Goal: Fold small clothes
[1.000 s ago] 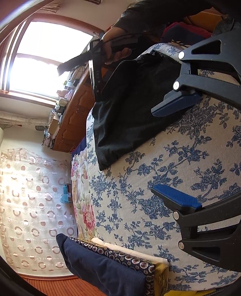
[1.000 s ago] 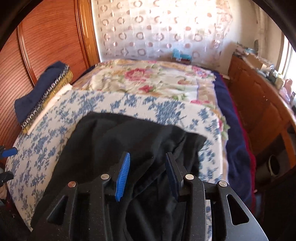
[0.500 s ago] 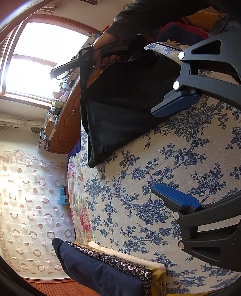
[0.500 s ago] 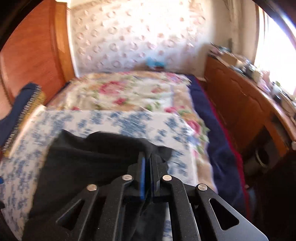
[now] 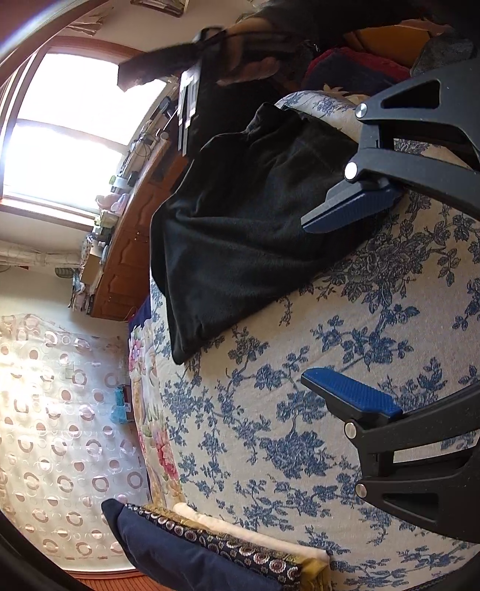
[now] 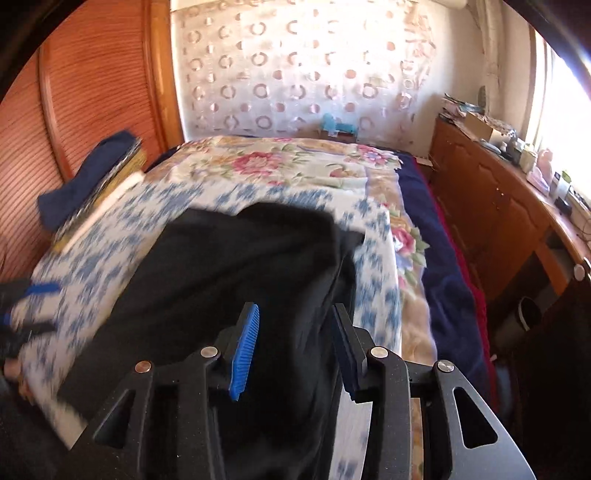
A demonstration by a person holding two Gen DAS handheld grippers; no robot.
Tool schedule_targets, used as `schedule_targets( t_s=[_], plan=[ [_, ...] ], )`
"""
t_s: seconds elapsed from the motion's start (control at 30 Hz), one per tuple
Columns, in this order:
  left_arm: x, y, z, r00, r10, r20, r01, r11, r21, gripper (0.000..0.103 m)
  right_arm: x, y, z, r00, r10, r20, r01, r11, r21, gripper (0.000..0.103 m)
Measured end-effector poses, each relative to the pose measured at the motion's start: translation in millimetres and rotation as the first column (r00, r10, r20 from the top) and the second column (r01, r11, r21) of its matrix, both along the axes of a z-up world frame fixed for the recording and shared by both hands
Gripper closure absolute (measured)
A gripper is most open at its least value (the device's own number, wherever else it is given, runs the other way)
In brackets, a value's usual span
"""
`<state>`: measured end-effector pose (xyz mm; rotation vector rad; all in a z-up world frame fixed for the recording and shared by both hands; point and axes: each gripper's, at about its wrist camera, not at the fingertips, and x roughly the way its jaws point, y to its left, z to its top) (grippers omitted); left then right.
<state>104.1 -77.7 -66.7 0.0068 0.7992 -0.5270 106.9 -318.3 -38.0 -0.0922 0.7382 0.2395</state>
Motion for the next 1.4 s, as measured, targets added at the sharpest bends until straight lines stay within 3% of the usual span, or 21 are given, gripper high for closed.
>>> schedule_targets(
  t_s=[0.27, 0.43, 0.6, 0.67, 0.7, 0.8, 0.93, 1.2, 1.4],
  plan=[
    [-2, -22, -5, 0.999, -0.041, -0.012, 0.042, 0.999, 0.023, 0.027, -69, -11, -18, 0.999, -0.023, -0.024, 0.025, 0.997, 0.077, 0.062],
    [-4, -28, -8, 0.998, -0.052, -0.019, 0.053, 0.998, 0.032, 0.027, -86, 0, -18, 0.999, -0.045, -0.029, 0.048, 0.993, 0.109, 0.056],
    [-3, -30, -12, 0.998, -0.055, -0.030, 0.056, 0.998, 0.034, 0.027, -82, 10, -27, 0.998, -0.039, -0.057, 0.044, 0.996, 0.083, 0.056],
    [-4, -31, -13, 0.998, -0.060, -0.030, 0.061, 0.997, 0.037, 0.027, -80, 11, -30, 0.998, -0.027, -0.054, 0.031, 0.997, 0.072, 0.079],
    [-4, -31, -13, 0.998, -0.061, -0.030, 0.062, 0.997, 0.038, 0.027, -82, 12, -29, 0.999, -0.006, -0.046, 0.009, 0.997, 0.075, 0.097],
    [-4, -31, -14, 0.997, -0.063, -0.033, 0.064, 0.997, 0.035, 0.027, -92, 3, -22, 1.000, 0.000, -0.020, 0.001, 0.998, 0.065, 0.098],
    [-5, -31, -15, 0.997, -0.067, -0.038, 0.068, 0.997, 0.029, 0.027, -110, -19, -15, 0.998, -0.070, 0.002, 0.070, 0.997, 0.041, 0.099],
    [-10, -38, -19, 0.994, -0.099, -0.054, 0.101, 0.994, 0.042, 0.027, -110, -35, -40, 0.988, -0.147, -0.046, 0.146, 0.989, -0.038, 0.099],
    [-13, -40, -26, 0.992, -0.103, -0.074, 0.106, 0.993, 0.045, 0.027, -106, -38, -41, 0.986, -0.160, -0.055, 0.160, 0.987, 0.006, 0.099]
  ],
)
